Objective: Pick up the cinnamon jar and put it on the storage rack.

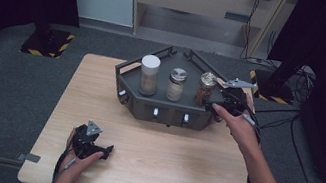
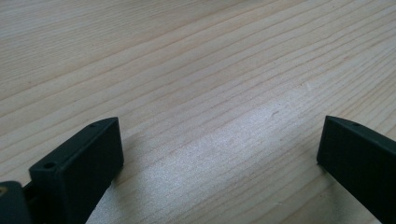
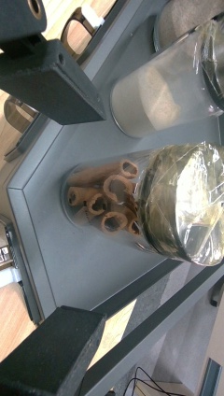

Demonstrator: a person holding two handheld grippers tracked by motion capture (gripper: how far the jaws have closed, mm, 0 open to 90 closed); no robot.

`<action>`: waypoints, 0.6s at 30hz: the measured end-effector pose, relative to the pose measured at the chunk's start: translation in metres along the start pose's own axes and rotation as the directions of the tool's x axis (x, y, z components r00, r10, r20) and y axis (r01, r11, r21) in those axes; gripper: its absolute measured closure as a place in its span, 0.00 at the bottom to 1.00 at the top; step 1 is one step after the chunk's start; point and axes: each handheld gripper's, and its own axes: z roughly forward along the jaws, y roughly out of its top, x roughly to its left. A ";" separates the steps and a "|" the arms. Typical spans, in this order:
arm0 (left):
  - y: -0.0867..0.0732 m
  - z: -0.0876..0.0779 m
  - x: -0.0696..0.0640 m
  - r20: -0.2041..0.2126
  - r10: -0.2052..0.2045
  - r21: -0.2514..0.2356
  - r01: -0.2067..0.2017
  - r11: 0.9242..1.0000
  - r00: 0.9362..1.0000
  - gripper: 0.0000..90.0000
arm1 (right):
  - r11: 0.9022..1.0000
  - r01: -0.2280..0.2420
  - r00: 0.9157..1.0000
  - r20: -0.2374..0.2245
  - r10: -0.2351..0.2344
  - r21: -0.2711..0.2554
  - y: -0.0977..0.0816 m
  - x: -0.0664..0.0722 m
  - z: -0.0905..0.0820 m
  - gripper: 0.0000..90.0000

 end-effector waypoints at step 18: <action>0.000 0.000 0.000 0.000 0.000 0.000 0.000 1.000 1.000 0.00 | 1.000 0.001 1.000 -0.014 -0.001 -0.002 -0.009 0.002 -0.009 0.05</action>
